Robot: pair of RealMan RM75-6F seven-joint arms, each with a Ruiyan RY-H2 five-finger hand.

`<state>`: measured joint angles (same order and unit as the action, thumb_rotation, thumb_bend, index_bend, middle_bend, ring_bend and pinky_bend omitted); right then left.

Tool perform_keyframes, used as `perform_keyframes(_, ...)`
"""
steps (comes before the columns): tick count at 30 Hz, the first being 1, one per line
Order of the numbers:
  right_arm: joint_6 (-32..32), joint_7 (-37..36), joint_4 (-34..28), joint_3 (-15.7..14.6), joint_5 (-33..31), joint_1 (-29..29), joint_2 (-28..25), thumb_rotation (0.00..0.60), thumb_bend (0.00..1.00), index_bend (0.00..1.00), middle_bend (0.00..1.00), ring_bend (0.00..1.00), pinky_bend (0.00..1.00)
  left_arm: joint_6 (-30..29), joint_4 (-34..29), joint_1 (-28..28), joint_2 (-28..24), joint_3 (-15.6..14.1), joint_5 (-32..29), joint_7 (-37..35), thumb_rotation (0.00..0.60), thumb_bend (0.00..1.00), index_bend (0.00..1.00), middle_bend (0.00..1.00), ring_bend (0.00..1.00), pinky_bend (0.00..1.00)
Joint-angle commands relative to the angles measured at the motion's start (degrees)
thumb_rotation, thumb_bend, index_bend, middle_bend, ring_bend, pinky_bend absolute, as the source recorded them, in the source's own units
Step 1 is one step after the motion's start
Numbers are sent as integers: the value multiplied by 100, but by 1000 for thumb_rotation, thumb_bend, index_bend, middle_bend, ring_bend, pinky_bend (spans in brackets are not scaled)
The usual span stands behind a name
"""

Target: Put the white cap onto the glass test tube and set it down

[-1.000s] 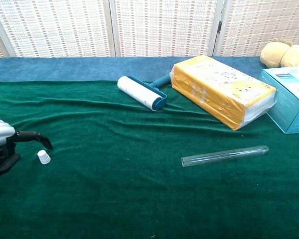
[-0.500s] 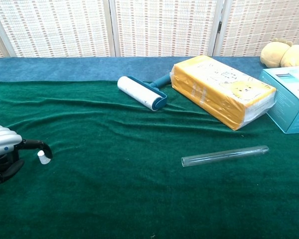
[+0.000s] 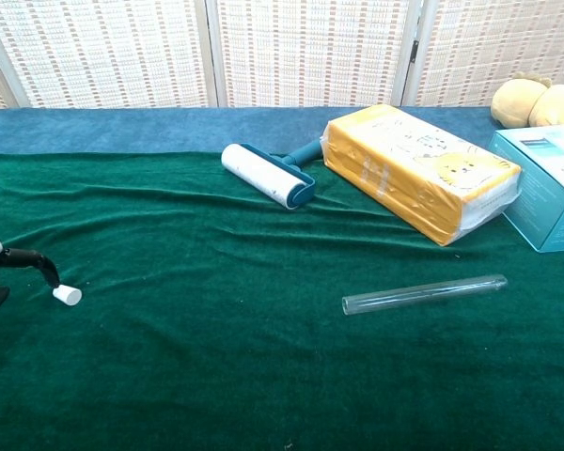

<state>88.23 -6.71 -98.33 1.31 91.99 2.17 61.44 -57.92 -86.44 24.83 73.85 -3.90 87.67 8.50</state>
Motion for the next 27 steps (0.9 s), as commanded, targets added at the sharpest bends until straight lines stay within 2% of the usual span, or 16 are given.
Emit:
perform_keyframes(1, -7, 3, -1, -6, -7, -4, -2, 600, 461, 116, 127, 137, 52, 2, -31, 35, 55, -26, 65, 14, 600, 786, 305, 990, 813, 720)
perform_keyframes(9, 19, -16, 15, -9, -35, -32, -15, 600, 461, 116, 127, 138, 52, 5, -42, 106, 215, -37, 141, 77, 600, 785, 305, 989, 814, 720)
perform_keyframes(18, 11, -53, 53, -10, -54, -39, -2, 600, 461, 116, 127, 138, 52, 125, 102, 118, 294, -43, -71, 153, 600, 785, 305, 990, 814, 720)
perform_keyframes(27, 9, -46, 43, -7, -42, -34, 0, 600, 461, 116, 127, 139, 52, -15, 52, 40, 99, -20, -201, 55, 600, 786, 307, 990, 814, 720)
